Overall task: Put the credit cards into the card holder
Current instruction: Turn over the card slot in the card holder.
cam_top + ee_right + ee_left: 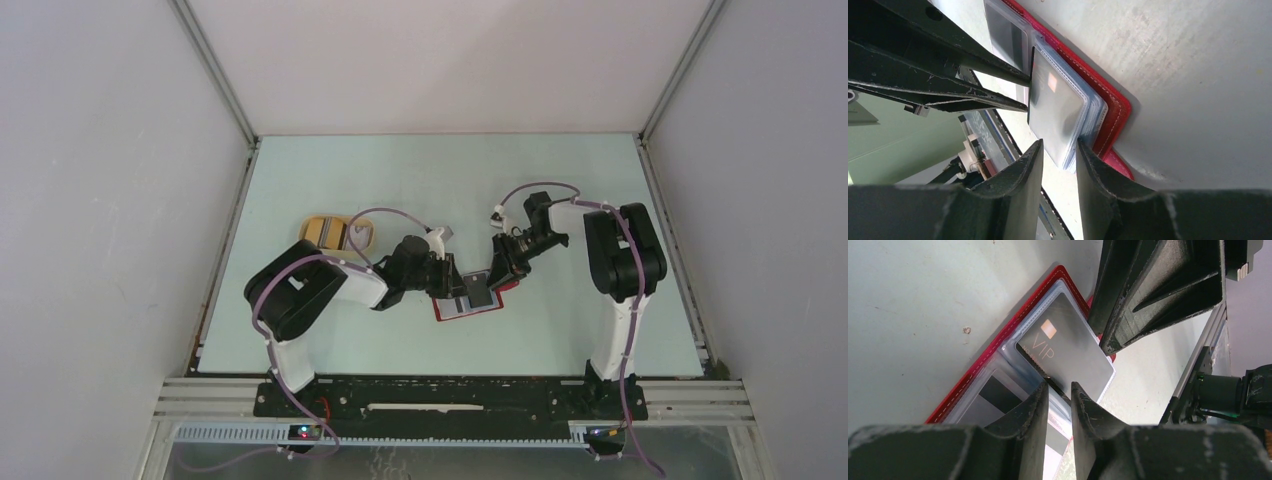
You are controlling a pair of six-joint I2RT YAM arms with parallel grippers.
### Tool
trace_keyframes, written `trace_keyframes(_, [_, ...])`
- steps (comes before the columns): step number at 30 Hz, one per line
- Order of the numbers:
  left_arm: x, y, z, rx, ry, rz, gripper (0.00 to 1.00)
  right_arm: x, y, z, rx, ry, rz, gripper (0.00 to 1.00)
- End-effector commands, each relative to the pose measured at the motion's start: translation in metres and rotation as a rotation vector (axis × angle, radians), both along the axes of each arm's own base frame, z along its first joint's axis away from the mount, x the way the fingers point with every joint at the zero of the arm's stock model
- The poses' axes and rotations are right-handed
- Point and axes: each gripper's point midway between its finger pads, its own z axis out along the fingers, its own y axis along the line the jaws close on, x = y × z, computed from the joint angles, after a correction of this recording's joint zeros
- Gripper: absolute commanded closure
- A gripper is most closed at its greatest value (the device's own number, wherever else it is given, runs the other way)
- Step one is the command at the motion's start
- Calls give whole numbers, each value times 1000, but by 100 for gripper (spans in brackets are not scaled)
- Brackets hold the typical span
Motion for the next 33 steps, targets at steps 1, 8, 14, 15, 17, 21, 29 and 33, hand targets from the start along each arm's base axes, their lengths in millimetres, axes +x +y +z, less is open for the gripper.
trace_keyframes(1, [5,-7,1,-8,-6,2,72,-4,6,-4,-10,12,37,60])
trace_keyframes(8, [4,-5,1,-6,-6,5,72,-4,15,21,88,-33,56,66])
trace_keyframes(14, [3,-6,7,-23,-13,7,71,-2,15,34,123,-65,58,69])
trace_keyframes(15, [3,-7,8,-29,-14,5,71,-2,15,36,132,-63,57,69])
trace_keyframes(17, [3,-7,12,-42,-16,6,71,-2,15,40,149,-68,59,69])
trace_keyframes(21, [3,-8,14,-55,-14,7,71,-1,14,45,152,-88,66,67])
trace_keyframes(29, [2,-7,14,-55,-15,11,71,2,8,44,111,-115,60,65])
trace_keyframes(33, [2,-8,16,-61,-17,9,70,-1,11,44,123,-102,68,65])
